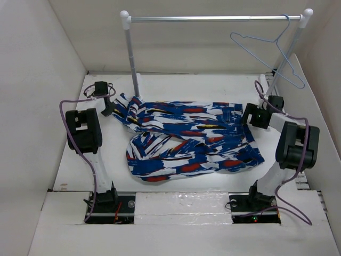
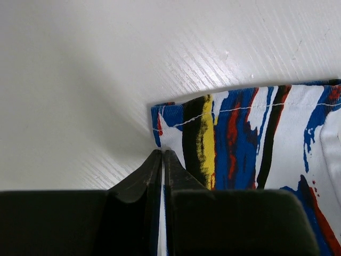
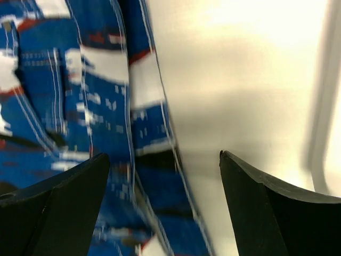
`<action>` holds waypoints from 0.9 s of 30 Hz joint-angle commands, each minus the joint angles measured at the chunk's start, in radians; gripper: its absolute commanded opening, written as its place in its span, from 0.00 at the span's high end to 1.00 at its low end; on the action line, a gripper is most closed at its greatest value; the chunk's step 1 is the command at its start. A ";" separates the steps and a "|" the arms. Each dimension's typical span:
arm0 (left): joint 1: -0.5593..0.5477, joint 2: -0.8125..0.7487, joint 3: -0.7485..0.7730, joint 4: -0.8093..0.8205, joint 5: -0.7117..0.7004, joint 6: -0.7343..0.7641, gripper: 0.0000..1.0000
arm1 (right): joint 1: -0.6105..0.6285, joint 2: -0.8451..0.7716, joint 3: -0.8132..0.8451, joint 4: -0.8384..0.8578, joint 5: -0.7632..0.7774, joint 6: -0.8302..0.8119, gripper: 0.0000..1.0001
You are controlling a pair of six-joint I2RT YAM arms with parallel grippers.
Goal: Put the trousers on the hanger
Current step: Fold the trousers
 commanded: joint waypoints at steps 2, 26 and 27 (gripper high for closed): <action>0.014 -0.043 -0.049 -0.034 -0.036 0.027 1.00 | 0.005 0.118 0.095 0.078 -0.136 -0.025 0.11; 0.100 -0.453 -0.192 -0.054 -0.064 -0.060 1.00 | -0.276 -0.264 -0.043 0.116 -0.174 0.150 1.00; 0.100 -0.455 -0.169 -0.075 -0.073 -0.056 1.00 | -0.303 -0.264 -0.009 0.100 -0.139 0.158 1.00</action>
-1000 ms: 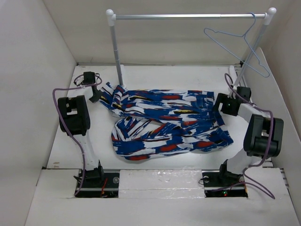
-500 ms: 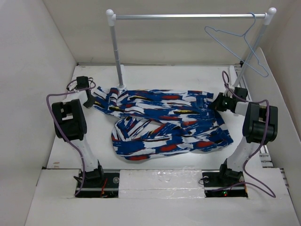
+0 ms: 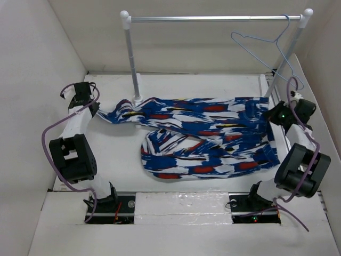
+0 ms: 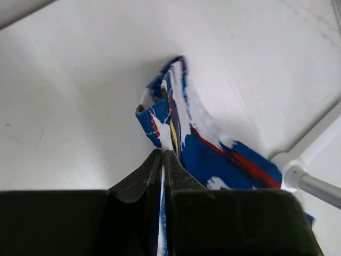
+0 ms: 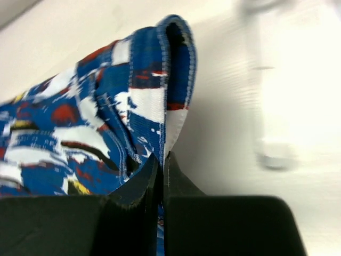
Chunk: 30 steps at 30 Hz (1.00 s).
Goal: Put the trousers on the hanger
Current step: Fold the trousers
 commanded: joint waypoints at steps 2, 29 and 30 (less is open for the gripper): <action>0.000 -0.037 0.036 -0.040 -0.034 -0.006 1.00 | -0.101 -0.012 0.142 -0.125 0.189 0.012 1.00; -0.419 -0.392 -0.295 -0.024 0.235 0.124 0.69 | 1.281 0.139 0.301 -0.311 0.405 -0.160 0.34; -0.419 -0.405 -0.304 -0.021 0.233 0.119 0.68 | 1.292 0.181 0.332 -0.320 0.425 -0.154 0.34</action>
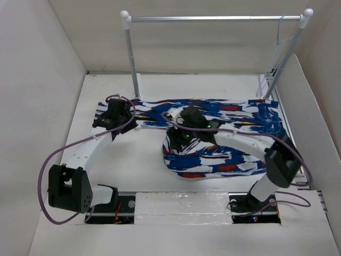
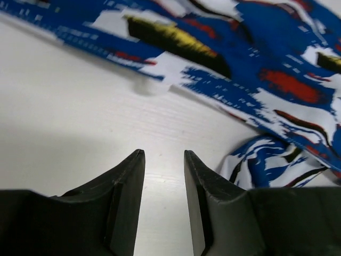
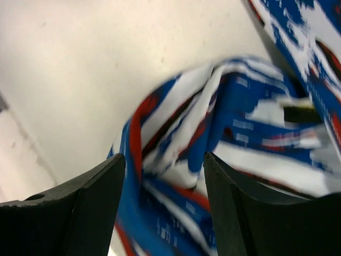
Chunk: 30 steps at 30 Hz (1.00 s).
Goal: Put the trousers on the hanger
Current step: Fold the trousers
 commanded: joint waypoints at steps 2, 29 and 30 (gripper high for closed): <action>0.027 -0.113 -0.045 0.016 0.020 -0.038 0.68 | 0.026 0.157 0.172 -0.045 0.110 0.001 0.33; 0.058 -0.032 0.236 -0.122 -0.201 0.037 0.53 | -0.205 -0.169 -0.087 0.489 -0.761 0.026 1.00; 0.058 -0.032 0.247 -0.122 -0.204 0.038 0.53 | -0.206 -0.146 -0.130 0.505 -0.760 0.050 1.00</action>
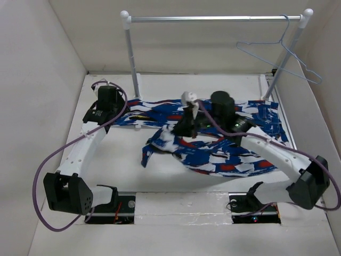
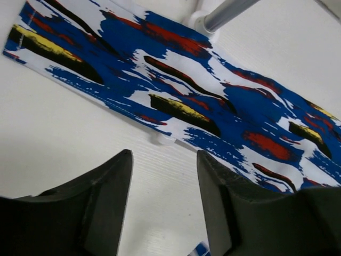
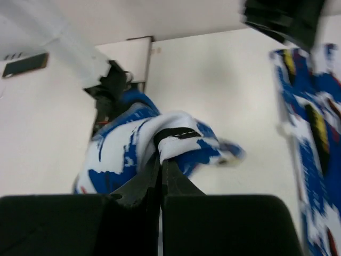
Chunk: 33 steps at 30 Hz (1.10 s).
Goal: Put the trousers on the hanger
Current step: Fold the trousers
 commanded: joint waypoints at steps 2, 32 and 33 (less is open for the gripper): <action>0.004 0.006 0.091 -0.047 -0.066 0.026 0.48 | -0.289 0.134 -0.207 0.142 -0.079 0.106 0.77; -0.275 -0.267 -0.388 -0.184 0.167 -0.235 0.50 | -0.022 -0.066 0.010 -0.412 0.603 -0.102 0.56; -0.275 -0.274 -0.394 -0.175 0.163 -0.246 0.44 | -0.050 -0.095 -0.016 -0.417 0.600 -0.103 0.55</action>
